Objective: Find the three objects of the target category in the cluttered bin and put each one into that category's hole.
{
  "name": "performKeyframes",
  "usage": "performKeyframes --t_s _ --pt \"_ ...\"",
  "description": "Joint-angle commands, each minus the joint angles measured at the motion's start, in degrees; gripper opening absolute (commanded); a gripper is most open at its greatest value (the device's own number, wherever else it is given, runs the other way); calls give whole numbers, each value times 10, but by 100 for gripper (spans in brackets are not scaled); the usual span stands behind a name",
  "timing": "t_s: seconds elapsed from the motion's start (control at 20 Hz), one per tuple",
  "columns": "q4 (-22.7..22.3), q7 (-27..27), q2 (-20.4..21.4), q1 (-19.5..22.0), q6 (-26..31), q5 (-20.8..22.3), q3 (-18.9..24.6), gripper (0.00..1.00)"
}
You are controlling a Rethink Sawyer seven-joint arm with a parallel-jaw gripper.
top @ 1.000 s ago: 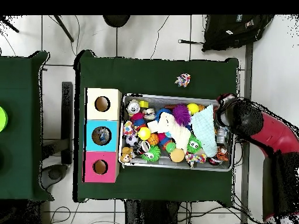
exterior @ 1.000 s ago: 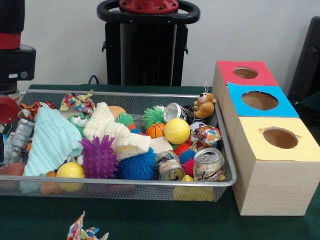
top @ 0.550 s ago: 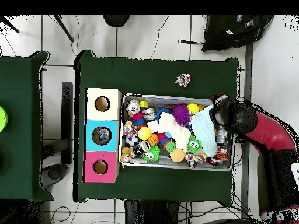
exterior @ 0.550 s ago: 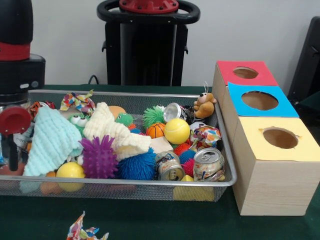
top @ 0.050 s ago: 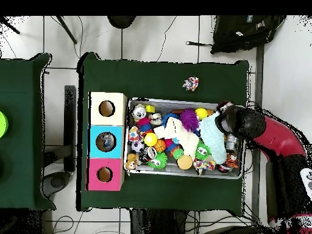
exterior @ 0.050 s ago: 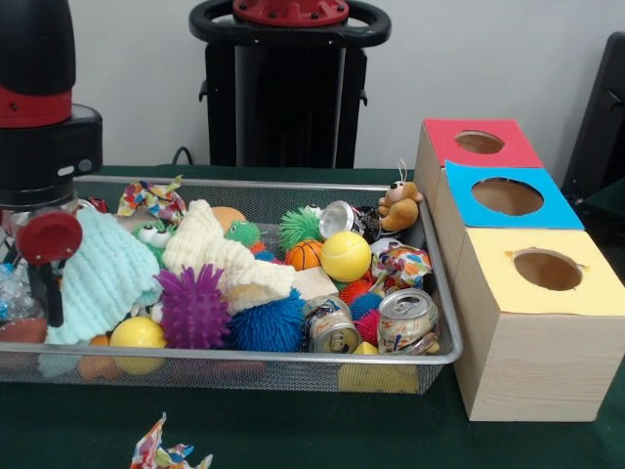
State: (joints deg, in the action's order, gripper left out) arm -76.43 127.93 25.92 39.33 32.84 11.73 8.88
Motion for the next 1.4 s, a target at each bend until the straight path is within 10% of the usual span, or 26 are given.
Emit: performKeyframes --t_s 0.05,1.4 --pt "-12 -65 1 -11 100 39 -13 100" --pt "70 -67 -38 9 118 61 -34 100"
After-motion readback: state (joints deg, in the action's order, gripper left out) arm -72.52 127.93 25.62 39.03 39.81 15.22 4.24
